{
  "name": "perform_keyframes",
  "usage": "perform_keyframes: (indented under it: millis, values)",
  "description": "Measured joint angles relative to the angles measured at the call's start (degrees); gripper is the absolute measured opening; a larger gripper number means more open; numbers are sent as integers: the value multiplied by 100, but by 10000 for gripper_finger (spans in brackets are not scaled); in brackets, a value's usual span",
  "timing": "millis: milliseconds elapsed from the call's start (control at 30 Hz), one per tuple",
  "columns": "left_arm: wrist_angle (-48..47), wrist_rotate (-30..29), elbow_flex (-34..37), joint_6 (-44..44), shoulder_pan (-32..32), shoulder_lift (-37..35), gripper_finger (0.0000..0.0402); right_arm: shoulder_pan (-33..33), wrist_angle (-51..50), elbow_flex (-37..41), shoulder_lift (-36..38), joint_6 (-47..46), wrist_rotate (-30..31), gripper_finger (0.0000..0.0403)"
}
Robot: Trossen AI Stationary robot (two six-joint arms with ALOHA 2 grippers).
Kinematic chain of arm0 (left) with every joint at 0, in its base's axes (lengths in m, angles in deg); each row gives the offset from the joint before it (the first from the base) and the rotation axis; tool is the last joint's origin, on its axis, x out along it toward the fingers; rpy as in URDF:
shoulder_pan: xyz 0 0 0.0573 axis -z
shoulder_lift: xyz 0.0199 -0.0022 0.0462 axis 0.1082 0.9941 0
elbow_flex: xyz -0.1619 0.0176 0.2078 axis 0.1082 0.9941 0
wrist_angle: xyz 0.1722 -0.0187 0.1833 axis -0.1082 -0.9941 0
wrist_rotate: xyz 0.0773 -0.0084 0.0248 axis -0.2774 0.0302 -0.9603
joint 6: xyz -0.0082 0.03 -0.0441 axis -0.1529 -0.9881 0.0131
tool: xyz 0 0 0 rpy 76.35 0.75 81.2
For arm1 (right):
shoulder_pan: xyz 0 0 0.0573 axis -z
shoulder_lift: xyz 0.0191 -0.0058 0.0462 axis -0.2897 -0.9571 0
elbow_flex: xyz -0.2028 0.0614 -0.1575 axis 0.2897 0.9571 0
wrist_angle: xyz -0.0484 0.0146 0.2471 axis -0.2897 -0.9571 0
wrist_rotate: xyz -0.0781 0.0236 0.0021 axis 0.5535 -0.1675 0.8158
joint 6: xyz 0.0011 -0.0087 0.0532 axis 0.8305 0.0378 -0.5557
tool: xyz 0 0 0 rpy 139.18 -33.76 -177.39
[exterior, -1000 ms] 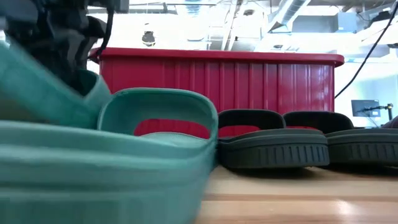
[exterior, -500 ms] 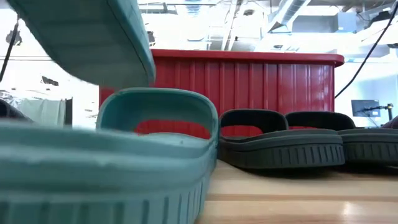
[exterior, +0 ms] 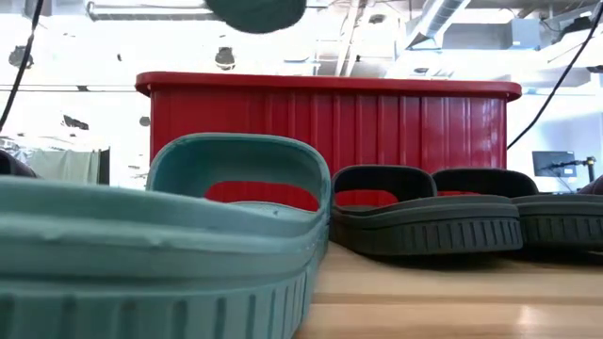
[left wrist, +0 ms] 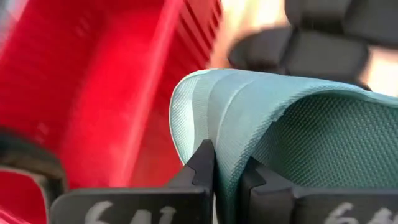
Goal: Pick and place slides into bin
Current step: Put the green slipper into the red container container
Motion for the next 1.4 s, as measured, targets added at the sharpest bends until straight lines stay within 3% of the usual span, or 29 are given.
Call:
perform_keyframes:
  millis: [200,267,533,800,1033,1167,1400]
  values:
    - [6,-983,-966,-1955,-685,-4,0,196,389,0,2,6,5,240]
    - [68,-1174,-900,-2585,-1009,-139,0,294,610,0,2,64,7,240]
    - [-3,-1129,-841,-4087,-2733,-382,0,795,1616,0,2,760,7,240]
    - [102,50,-839,-5300,-4384,-388,0,1213,2593,0,2,1586,7,240]
    - [741,1126,-837,-6194,-5550,-382,0,1401,2748,0,2,1658,7,240]
    - [966,1654,-764,-6671,-6055,-328,0,1498,2860,0,2,1664,4,240]
    - [1795,2119,103,-7113,-6543,-229,0,1671,3083,2,2,1811,3,240]
